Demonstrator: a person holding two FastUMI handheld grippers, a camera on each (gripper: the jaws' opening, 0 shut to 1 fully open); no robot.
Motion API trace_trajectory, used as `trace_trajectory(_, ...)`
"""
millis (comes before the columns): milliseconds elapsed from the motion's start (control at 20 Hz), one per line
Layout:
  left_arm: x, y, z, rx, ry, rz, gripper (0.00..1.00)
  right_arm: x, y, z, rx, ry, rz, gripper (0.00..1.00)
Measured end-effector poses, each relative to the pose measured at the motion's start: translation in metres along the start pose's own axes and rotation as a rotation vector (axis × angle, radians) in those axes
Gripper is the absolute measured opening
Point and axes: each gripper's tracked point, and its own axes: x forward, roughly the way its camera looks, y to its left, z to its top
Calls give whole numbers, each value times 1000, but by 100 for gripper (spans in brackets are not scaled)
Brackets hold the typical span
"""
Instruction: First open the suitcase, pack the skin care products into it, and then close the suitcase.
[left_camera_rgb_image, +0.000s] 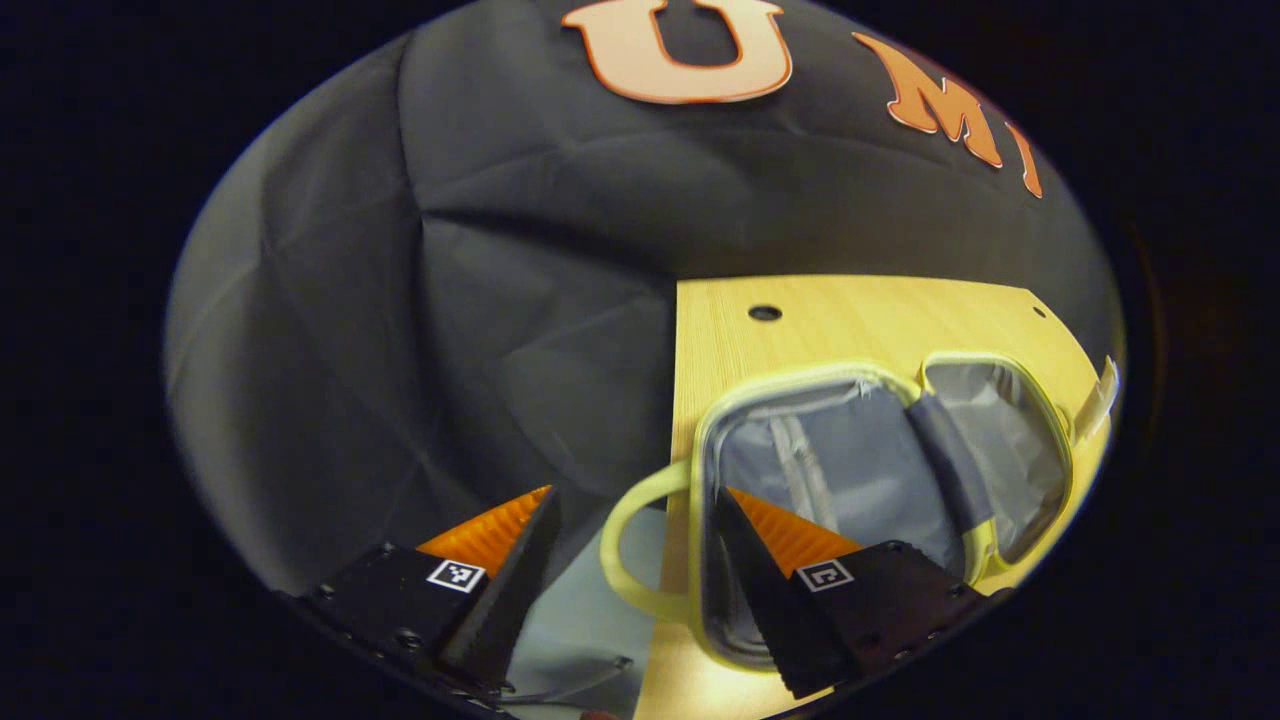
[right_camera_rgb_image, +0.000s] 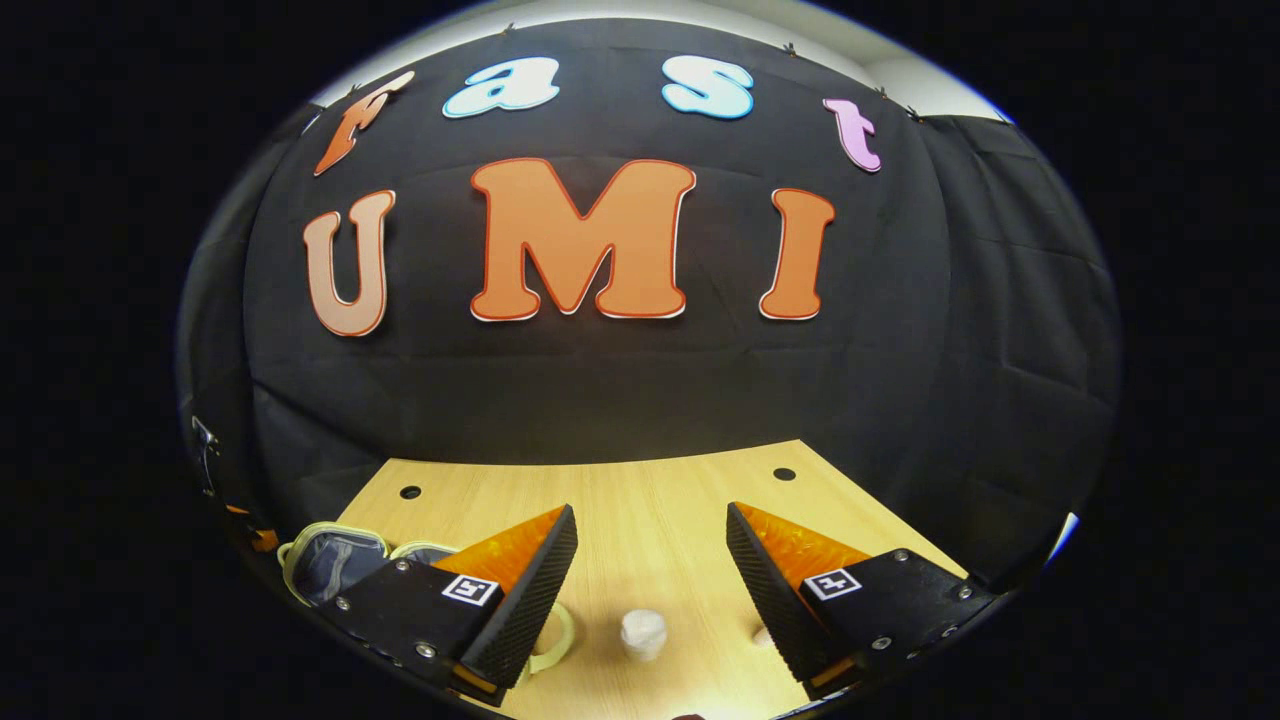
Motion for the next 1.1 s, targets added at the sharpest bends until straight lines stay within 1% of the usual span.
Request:
trace_trajectory(150,-50,-42,81,-23,-163,-46,96,3,-24,10,-13,-35,2,95)
trace_trajectory(350,-113,-116,176,-37,-336,-73,97,11,-49,20,-34,-75,37,95)
trace_trajectory(500,-169,-160,235,-57,-464,-58,96,18,-68,29,-43,-106,59,95)
trace_trajectory(650,-203,-211,264,-81,-536,-53,96,28,-89,31,-35,-125,77,95)
trace_trajectory(700,-211,-226,274,-87,-546,-26,96,30,-96,30,-34,-131,81,95)
trace_trajectory(750,-222,-241,275,-86,-564,-10,96,33,-104,29,-35,-135,81,95)
trace_trajectory(800,-231,-255,278,-90,-582,-7,96,36,-111,26,-40,-136,82,95)
trace_trajectory(900,-240,-294,283,-92,-610,-44,95,42,-124,19,-53,-137,82,95)
trace_trajectory(1050,-243,-348,271,-90,-597,-86,96,48,-140,6,-56,-125,88,95)
trace_trajectory(1100,-244,-368,266,-89,-593,-119,96,50,-144,0,-55,-120,92,95)
